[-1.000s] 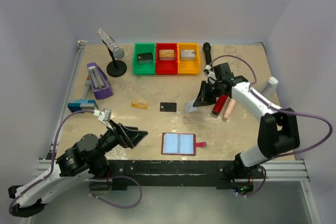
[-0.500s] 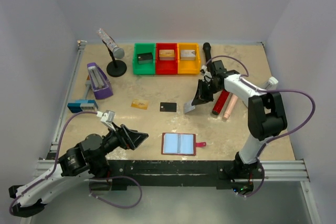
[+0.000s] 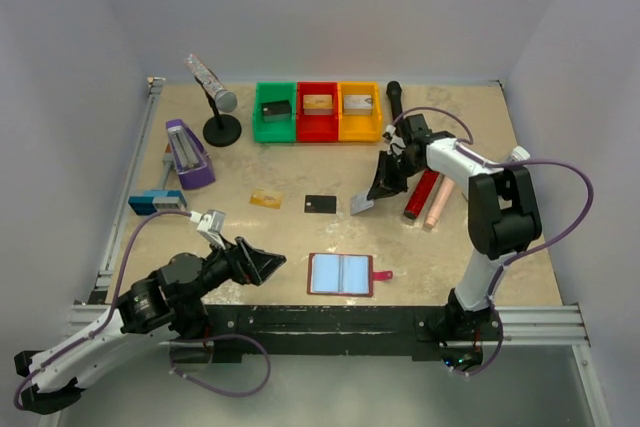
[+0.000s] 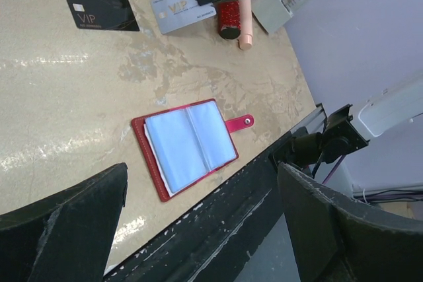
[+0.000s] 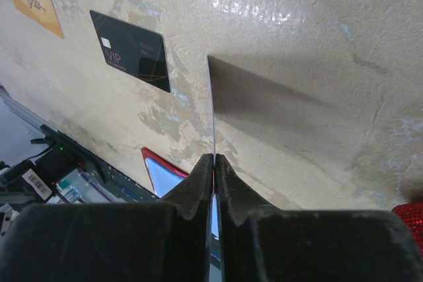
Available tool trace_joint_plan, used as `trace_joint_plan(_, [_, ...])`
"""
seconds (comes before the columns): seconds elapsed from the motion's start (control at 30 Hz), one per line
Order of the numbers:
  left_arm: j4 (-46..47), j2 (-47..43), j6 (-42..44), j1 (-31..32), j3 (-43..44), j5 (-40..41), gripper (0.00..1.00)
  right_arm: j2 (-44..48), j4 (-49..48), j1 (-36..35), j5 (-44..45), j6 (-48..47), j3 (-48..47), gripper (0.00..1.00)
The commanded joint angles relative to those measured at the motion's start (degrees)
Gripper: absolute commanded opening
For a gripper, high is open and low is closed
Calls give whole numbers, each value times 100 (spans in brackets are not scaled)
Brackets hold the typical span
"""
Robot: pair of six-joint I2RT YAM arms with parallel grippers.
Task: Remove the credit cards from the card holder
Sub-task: Place the credit card at the center of the board.
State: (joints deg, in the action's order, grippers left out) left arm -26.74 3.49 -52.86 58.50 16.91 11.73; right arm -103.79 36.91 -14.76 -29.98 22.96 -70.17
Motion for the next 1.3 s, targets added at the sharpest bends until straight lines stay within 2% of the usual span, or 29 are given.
trace_joint_plan(0.0, [257, 12, 118, -23, -38, -109, 100, -19, 89, 96, -70, -108, -164, 10])
trace_joint_plan(0.23, [231, -6, 83, -23, -82, -135, 100, -19, 115, 114, -43, -73, -207, 24])
trace_joint_plan(0.97, [310, 47, 30, -23, -135, -206, 100, 245, 177, 316, 405, 51, -128, 35])
trace_joint_plan(1.27, [222, -41, 21, -23, -109, -136, 100, 921, 27, 395, 677, 252, 153, 39])
